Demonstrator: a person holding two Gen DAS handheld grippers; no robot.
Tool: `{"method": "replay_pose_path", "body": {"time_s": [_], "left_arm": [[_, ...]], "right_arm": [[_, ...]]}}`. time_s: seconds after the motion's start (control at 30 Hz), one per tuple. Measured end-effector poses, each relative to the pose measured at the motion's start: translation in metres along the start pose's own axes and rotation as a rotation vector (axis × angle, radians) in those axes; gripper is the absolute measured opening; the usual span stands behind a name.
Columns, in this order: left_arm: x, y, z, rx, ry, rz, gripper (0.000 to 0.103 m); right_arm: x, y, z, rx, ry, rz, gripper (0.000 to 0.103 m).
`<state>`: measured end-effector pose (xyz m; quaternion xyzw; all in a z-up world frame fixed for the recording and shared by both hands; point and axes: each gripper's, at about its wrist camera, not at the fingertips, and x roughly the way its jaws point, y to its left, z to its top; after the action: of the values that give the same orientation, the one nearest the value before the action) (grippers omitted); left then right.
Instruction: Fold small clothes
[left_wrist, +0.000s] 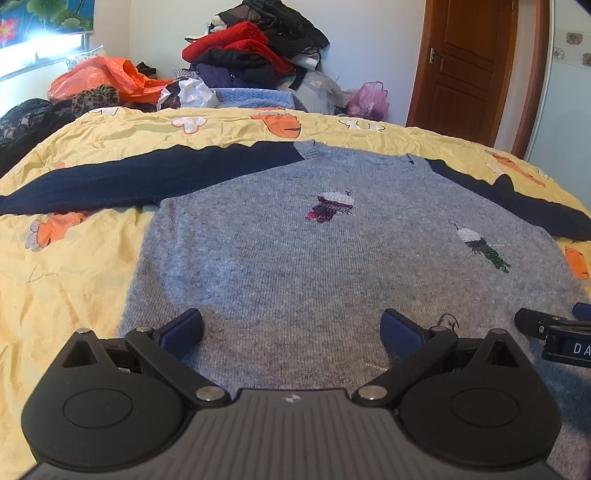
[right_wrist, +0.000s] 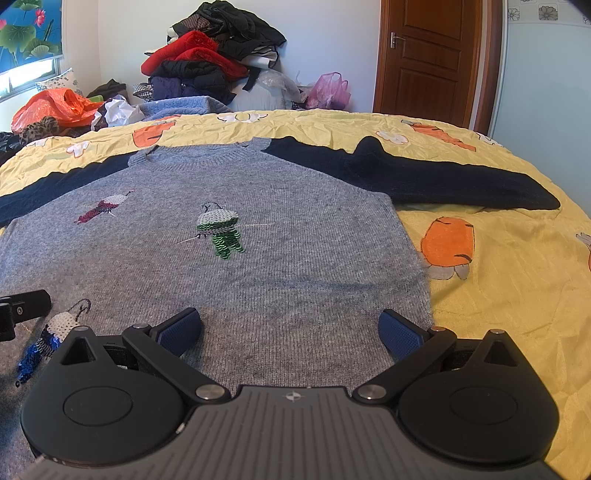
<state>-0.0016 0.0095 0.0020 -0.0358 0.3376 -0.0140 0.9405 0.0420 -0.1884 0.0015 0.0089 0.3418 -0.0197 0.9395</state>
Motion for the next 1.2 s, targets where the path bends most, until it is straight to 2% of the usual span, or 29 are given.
{"method": "replay_pose_path", "body": {"time_s": [0.4,1.2], "left_arm": [[-0.002,0.0042,0.0007,-0.033,-0.013,-0.027,0.103],[0.0008,-0.0048,0.0,0.028,0.006,0.019,0.103]], "right_arm": [[0.0001,0.0,-0.0001,0.0,0.0,0.0,0.103],[0.0002,0.0001,-0.0002,0.0,0.0,0.0,0.103]]}}
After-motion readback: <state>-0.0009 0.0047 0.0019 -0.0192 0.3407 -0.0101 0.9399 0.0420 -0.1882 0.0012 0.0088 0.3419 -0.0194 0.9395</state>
